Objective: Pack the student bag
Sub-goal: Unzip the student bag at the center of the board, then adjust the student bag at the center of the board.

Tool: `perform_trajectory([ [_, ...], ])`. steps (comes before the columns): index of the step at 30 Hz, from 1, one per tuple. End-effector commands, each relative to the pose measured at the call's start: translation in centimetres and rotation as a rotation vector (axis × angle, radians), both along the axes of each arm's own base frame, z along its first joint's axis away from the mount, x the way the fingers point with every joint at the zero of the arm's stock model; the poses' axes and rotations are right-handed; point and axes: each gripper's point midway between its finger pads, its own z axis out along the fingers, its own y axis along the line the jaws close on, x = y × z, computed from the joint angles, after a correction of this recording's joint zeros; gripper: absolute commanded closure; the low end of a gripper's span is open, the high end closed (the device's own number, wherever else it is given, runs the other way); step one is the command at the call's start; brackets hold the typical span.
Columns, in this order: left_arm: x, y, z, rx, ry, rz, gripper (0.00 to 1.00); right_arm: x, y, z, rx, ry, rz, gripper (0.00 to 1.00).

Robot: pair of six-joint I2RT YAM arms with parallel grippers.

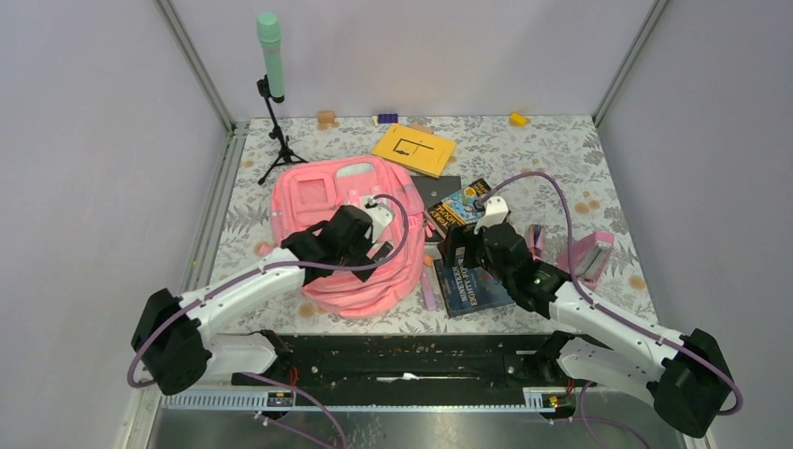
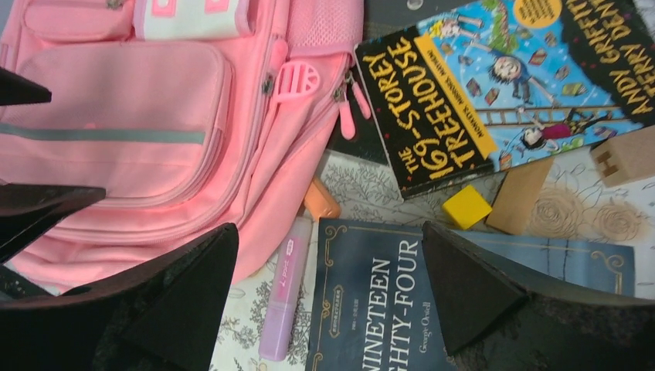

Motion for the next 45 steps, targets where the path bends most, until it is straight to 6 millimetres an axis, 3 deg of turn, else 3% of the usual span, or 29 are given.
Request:
perform_trajectory([
  [1,0.6,1.7,-1.0,0.136,-0.021,0.032,0.01,-0.8,0.5,-0.6,0.049,0.043,0.019,0.05],
  [7,-0.3,1.2,-2.0,0.149,0.017,0.01,0.01,-1.0,0.5,-1.4,0.064,0.067,0.01,0.05],
  [14,-1.7,-1.1,0.3,-0.033,0.004,-0.069,0.01,-1.2,1.2,-2.1,0.082,0.105,0.024,0.07],
  [17,-2.4,-1.1,0.8,-0.071,-0.005,-0.088,0.01,-1.3,1.3,-2.3,0.086,0.116,0.022,0.08],
  [25,-3.4,-1.7,-1.0,-0.02,0.067,-0.121,0.03,-1.3,1.8,-2.4,0.106,0.14,0.027,0.11],
  [31,-2.8,-1.1,-1.3,0.052,0.026,-0.091,0.04,-1.4,2.2,-2.2,0.132,0.146,0.031,0.13],
  [45,-0.2,2.1,1.1,0.215,-0.196,0.088,0.33,-1.8,2.9,-2.6,0.153,0.18,0.053,0.16],
])
